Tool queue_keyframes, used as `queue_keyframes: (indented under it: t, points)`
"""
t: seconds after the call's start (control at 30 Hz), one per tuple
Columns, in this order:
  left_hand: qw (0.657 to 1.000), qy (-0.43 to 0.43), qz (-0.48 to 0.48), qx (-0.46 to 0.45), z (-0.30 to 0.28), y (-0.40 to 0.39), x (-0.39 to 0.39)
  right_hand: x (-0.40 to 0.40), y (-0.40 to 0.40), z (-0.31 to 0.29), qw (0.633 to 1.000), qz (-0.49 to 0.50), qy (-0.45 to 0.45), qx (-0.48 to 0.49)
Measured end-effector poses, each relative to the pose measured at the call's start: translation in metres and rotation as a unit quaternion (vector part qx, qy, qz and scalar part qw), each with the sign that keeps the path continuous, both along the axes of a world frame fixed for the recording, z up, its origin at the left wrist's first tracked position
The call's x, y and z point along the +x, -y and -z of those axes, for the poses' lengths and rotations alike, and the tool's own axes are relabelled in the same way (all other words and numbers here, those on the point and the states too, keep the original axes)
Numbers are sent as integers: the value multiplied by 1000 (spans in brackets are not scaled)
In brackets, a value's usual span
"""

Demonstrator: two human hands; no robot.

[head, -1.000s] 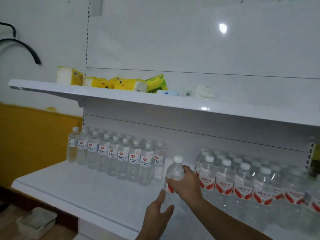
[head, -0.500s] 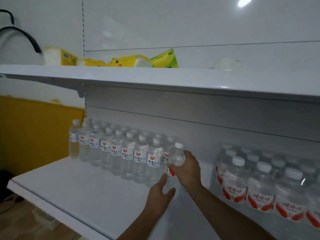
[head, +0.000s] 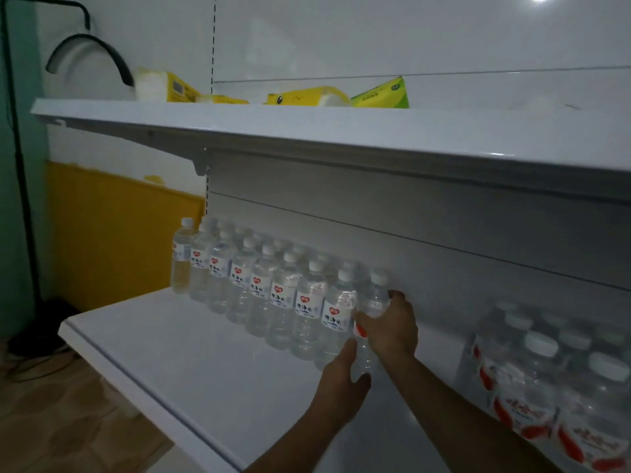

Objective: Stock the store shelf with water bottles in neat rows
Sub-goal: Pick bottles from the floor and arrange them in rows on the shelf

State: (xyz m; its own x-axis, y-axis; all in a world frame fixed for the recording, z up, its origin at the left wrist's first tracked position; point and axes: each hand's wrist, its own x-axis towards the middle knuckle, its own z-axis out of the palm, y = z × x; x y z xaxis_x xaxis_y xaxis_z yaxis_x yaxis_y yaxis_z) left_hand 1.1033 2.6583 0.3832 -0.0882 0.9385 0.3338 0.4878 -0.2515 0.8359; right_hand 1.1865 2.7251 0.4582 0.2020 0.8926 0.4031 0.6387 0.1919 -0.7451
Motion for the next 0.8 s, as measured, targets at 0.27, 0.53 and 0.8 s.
queue_keyframes:
  t: [0.27,0.53,0.8]
  points:
    - [1000,17,14,0,-8,12,9,10,12,-9,1000,4,23,7]
    - [997,40,56,45,-19,53,31,54,56,-25,1000,-11,-8,18]
    - [991,69,81,81,-50,120,43,84,148,-39,998,-19,-41,31]
